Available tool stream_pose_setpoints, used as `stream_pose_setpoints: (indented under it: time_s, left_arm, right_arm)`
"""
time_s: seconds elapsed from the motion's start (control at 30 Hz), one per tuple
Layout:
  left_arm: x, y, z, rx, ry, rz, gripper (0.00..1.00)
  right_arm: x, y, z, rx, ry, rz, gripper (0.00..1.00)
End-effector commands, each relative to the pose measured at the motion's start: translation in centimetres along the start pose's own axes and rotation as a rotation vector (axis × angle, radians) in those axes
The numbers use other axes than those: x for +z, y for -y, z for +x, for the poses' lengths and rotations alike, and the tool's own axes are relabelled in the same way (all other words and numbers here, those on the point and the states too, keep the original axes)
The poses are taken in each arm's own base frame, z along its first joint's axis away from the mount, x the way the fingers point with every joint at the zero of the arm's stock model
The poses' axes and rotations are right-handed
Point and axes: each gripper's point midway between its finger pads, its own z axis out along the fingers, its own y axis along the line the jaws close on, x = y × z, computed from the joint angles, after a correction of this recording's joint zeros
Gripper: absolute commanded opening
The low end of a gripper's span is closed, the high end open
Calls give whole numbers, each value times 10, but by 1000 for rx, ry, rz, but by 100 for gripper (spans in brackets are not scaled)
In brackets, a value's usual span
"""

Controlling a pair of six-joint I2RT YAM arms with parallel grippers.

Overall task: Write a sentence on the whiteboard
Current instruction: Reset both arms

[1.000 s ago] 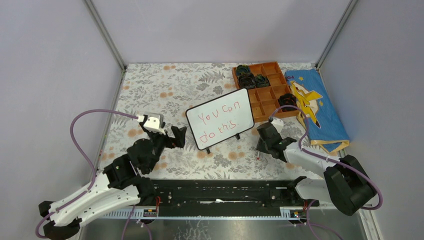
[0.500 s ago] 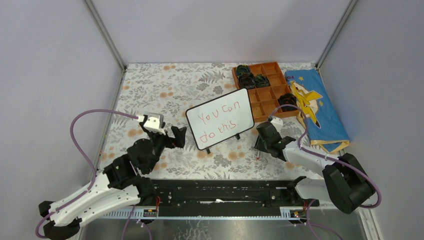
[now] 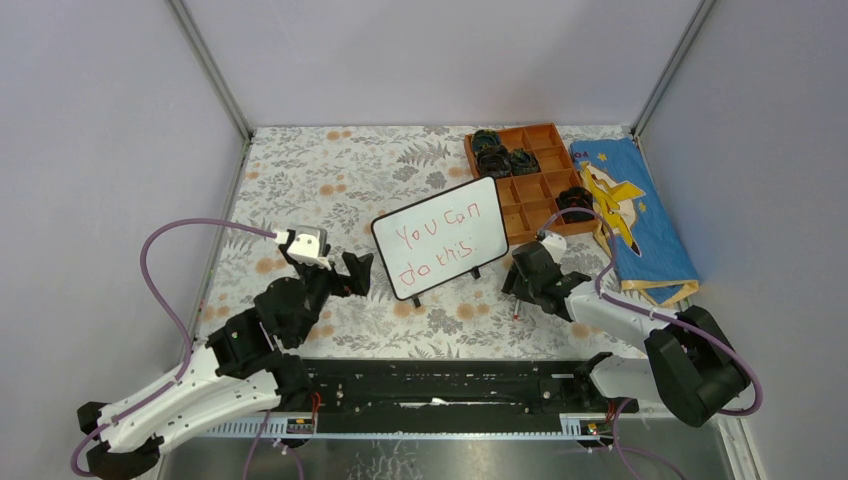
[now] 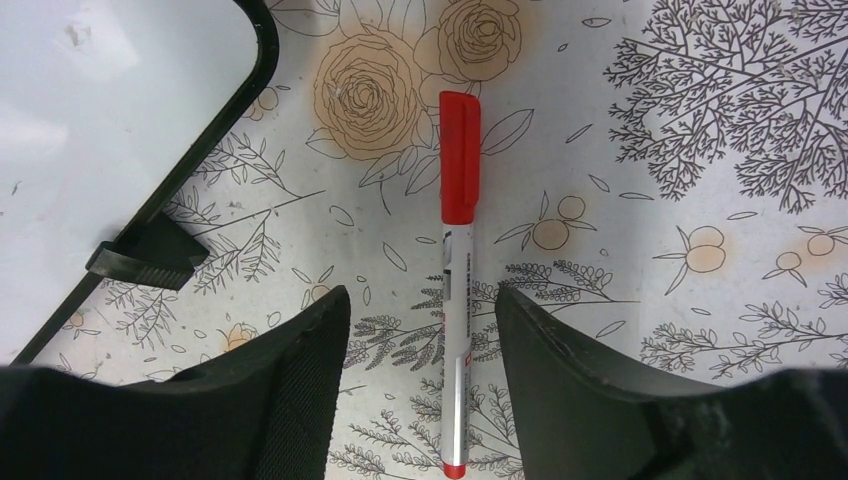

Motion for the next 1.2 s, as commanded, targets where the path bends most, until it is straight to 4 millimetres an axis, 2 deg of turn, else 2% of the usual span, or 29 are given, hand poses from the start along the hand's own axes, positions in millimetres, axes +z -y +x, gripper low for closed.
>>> stream_pose_setpoints:
  time_s: [0.0,0.23,0.4,0.7,0.87,1.03,1.17]
  left_arm:
    - [-1,0,-8,-8,11,2,99]
    - [-2,2,-8,-17,12,7,99]
    - [-2,2,-7,-16,10,8,99]
    - [0,4,-6,-11,2,15,99]
    - [-1,3,-8,-28,9,8,99]
    - [-2,5,-14,-84,15,4,99]
    - [-3,9,-19,-188,17,2,99]
  right_arm:
    - [0,35,24,-18,-70,127,64]
    - [1,36,24,-20,-72,133,66]
    - [2,34,26,-29,-82,127,61]
    - [-1,34,25,-29,-82,122,62]
    - [-17,25,4,-36,-32,92,63]
    - [-47,8,-36,-52,76,26,65]
    - [-70,-12,-60,-93,140,-73,66]
